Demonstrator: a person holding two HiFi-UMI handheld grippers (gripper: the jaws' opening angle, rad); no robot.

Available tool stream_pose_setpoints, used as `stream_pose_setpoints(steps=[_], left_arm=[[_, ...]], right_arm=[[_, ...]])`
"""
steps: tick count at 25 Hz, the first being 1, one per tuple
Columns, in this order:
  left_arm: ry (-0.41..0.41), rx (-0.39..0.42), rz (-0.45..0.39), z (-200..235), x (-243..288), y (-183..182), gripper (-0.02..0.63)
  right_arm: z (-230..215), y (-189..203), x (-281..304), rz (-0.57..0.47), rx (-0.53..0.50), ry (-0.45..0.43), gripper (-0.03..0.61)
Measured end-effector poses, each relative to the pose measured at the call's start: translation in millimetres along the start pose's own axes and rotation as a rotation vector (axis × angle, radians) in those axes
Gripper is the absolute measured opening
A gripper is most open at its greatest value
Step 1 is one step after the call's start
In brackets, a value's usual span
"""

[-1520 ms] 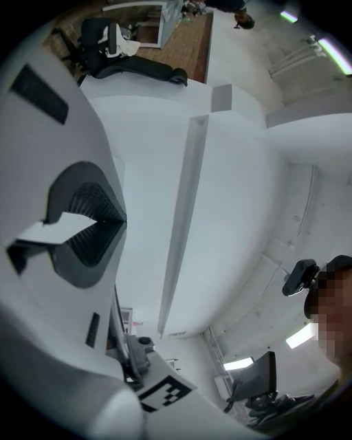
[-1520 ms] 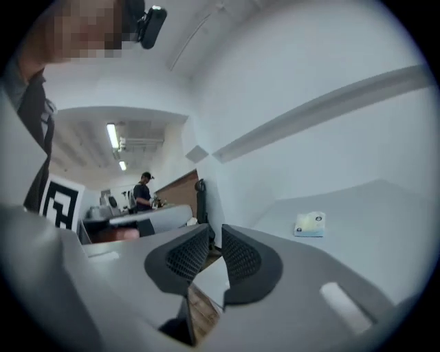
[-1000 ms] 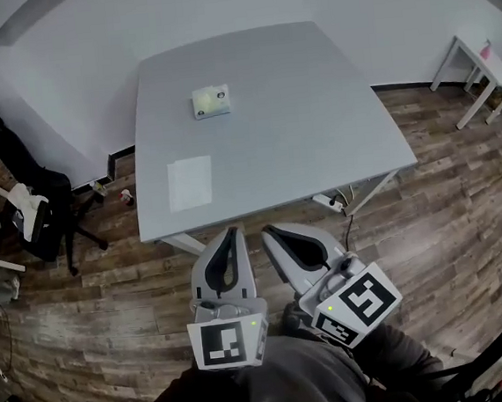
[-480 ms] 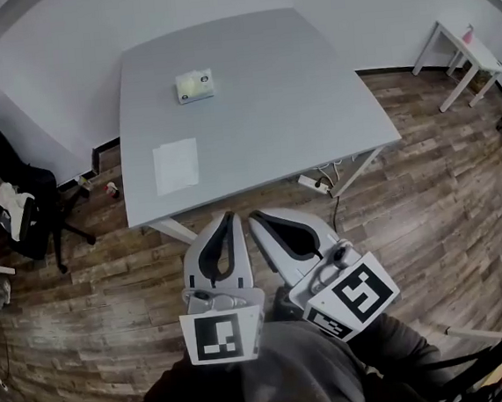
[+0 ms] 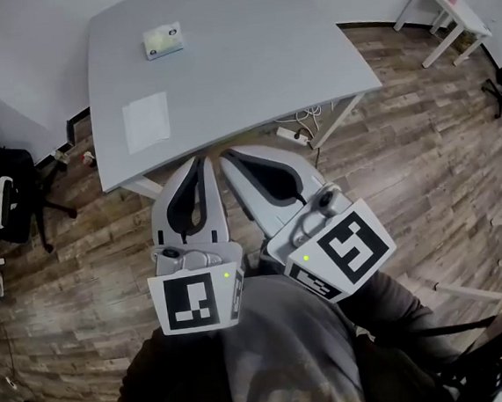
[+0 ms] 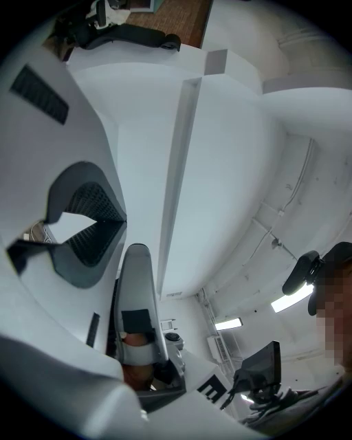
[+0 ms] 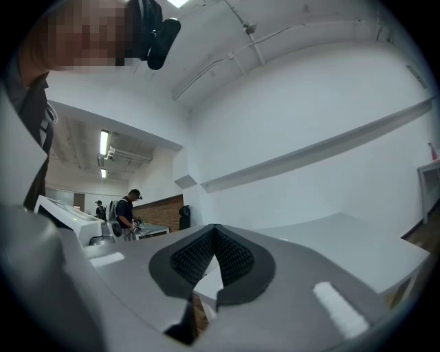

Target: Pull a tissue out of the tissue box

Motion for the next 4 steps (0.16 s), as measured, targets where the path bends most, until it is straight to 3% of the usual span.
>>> stream_pose_setpoints(steps=[4], left_arm=[[-0.004, 0.003, 0.0, 4.7, 1.2, 1.6, 0.002]], right_arm=[[-0.2, 1.6, 4.2, -0.003, -0.009, 0.002, 0.0]])
Point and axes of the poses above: the fingertips, and each gripper's own axes: x forward along the fingers, z to its left, y out of its underside, the point moved 1 cm from there along -x, backward along the fingers, and after that the axes turned 8 degrees about -y, right-handed, at the moved point
